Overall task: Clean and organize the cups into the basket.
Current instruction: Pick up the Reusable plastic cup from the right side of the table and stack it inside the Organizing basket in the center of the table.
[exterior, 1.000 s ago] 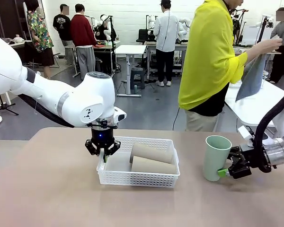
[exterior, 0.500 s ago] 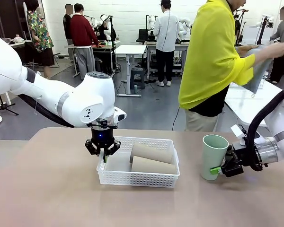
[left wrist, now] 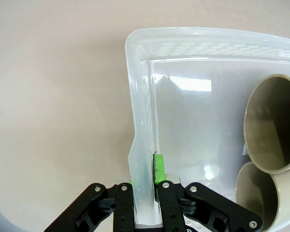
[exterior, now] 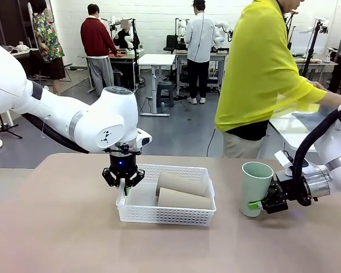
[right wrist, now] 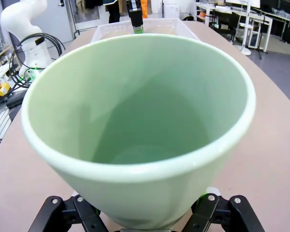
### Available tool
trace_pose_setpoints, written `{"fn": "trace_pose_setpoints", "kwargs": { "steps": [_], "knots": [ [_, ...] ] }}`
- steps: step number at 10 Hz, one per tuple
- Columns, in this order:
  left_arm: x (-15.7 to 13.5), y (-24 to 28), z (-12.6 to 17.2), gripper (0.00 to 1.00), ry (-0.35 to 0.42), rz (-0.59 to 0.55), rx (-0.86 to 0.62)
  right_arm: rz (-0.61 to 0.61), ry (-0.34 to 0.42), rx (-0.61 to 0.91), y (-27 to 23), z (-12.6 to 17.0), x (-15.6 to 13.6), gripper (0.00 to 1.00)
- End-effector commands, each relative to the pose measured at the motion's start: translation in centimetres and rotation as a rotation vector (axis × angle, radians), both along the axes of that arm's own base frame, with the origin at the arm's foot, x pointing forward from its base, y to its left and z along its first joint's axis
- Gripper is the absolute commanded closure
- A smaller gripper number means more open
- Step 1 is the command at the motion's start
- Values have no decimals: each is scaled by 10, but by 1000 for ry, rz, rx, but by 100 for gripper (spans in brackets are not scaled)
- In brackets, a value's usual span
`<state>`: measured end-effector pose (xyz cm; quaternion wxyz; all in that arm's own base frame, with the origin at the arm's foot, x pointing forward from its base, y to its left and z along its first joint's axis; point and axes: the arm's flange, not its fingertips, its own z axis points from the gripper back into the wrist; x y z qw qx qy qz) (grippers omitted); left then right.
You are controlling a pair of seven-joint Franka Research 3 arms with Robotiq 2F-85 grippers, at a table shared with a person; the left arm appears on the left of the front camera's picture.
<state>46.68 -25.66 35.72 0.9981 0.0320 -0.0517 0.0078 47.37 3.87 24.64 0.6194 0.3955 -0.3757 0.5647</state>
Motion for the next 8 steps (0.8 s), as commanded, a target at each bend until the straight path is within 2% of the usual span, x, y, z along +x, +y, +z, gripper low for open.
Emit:
{"fn": "trace_pose_setpoints", "kwargs": {
  "steps": [1, 2, 4, 6, 8],
  "knots": [
    [0, -1, 1, 100, -2, 0, 0, 0, 1, -19, 8, 9, -8, 100],
    [0, -1, 1, 100, -2, 0, 0, -21, 35, -40, 18, 29, -21, 35],
    [0, -1, 1, 100, -2, 0, 0, -37, 32, -102, 47, 96, -55, 35],
    [0, -1, 1, 100, -2, 0, 0, -45, -1, -90, 60, 155, -77, 35],
    [0, -1, 1, 100, -2, 0, 0, -70, -25, -74, 65, 194, -95, 35]
  ]
}}
